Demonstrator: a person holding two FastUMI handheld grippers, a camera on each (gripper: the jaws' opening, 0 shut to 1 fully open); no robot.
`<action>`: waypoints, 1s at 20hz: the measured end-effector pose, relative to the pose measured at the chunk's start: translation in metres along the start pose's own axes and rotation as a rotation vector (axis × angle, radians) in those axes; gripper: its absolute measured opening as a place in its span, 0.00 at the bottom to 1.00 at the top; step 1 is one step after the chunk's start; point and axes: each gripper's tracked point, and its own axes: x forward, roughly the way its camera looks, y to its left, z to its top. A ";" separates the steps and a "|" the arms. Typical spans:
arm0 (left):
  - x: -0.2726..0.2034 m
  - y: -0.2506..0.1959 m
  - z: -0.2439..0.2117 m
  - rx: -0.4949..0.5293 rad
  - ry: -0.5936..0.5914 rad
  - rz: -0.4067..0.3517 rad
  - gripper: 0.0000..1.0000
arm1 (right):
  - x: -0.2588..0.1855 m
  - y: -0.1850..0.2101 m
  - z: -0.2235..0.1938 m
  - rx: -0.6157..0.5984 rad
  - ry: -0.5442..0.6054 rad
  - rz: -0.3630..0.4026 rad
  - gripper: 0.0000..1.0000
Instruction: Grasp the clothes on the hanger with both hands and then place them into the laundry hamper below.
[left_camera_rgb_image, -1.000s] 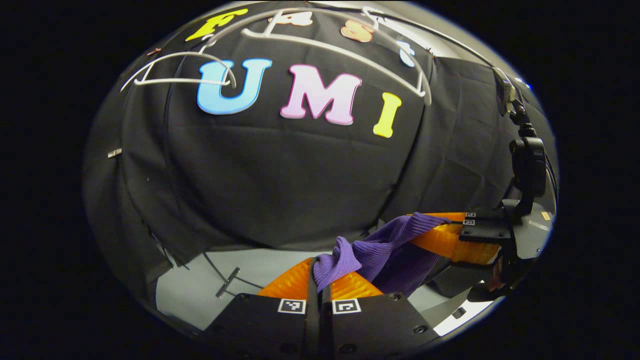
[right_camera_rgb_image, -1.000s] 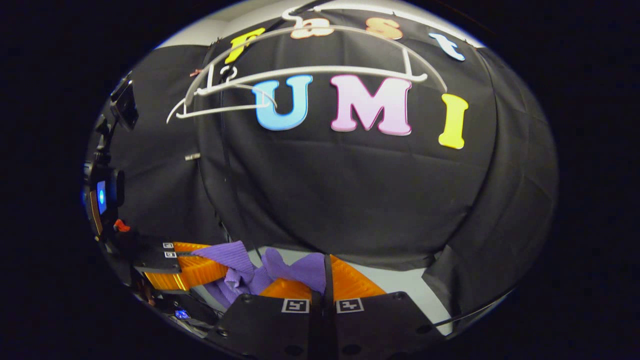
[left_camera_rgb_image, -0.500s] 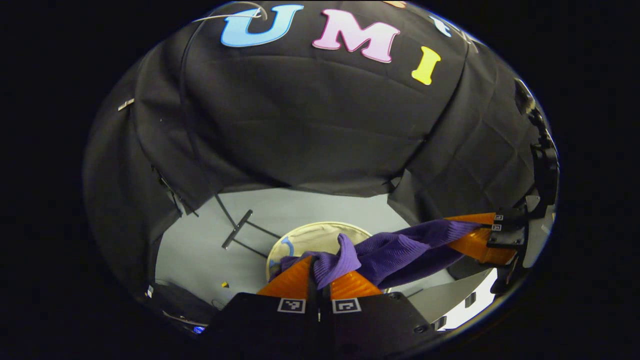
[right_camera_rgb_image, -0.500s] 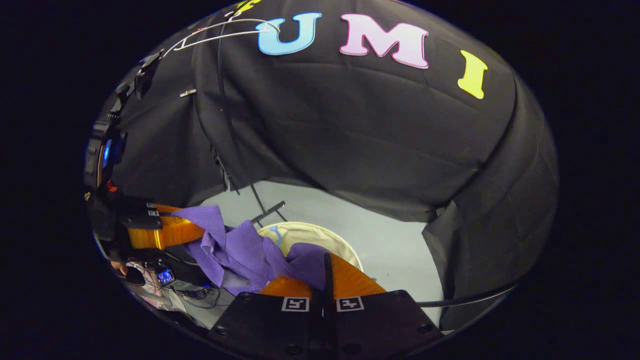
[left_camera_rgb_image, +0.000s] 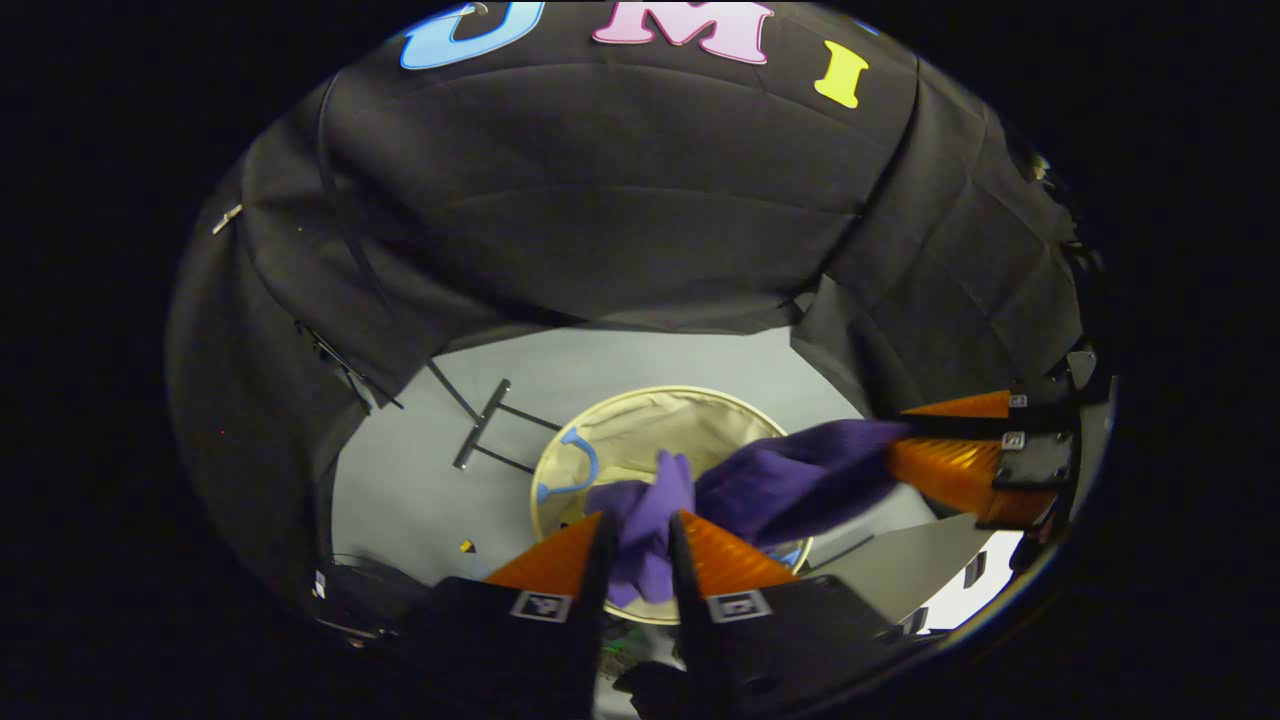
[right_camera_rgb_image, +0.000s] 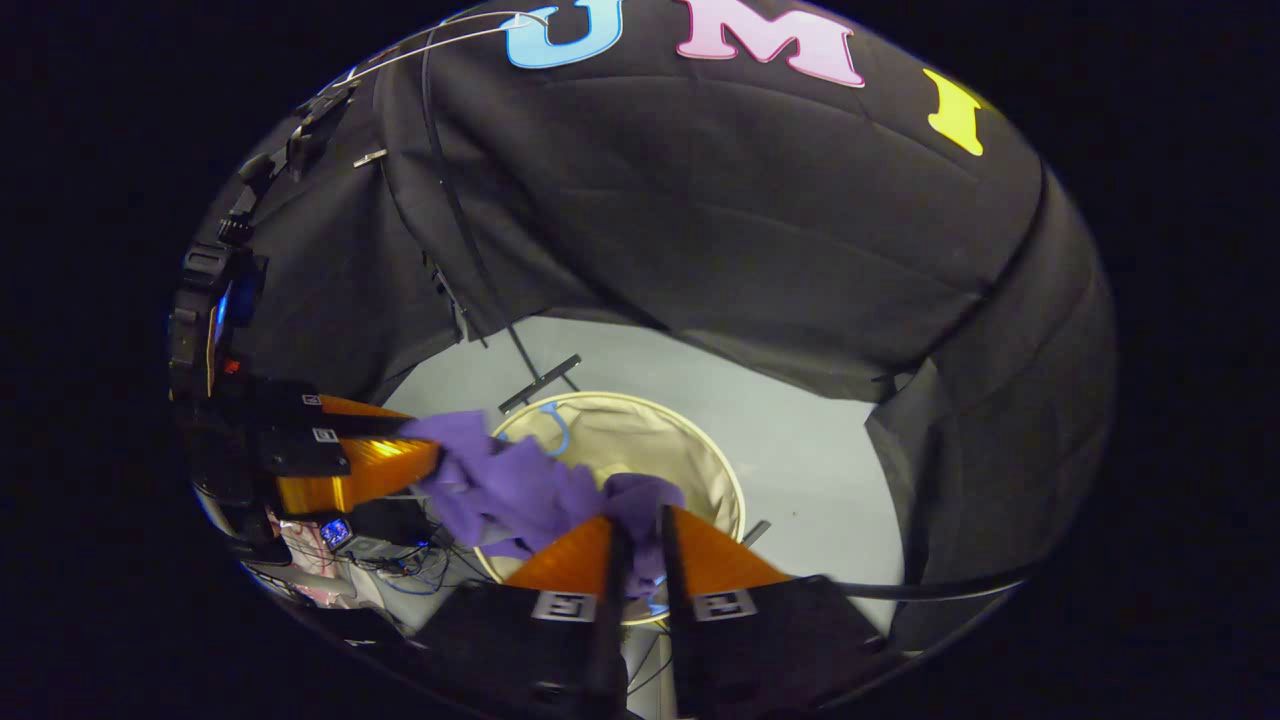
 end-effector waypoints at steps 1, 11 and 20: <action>0.004 0.002 0.000 0.008 0.009 0.016 0.49 | 0.006 -0.003 -0.002 -0.002 0.011 -0.011 0.53; -0.009 -0.001 0.005 -0.018 -0.013 0.028 0.86 | 0.000 -0.019 -0.001 0.033 0.005 -0.078 1.00; -0.094 0.009 0.027 -0.013 -0.210 0.010 0.86 | -0.088 0.005 0.059 0.070 -0.230 -0.199 0.99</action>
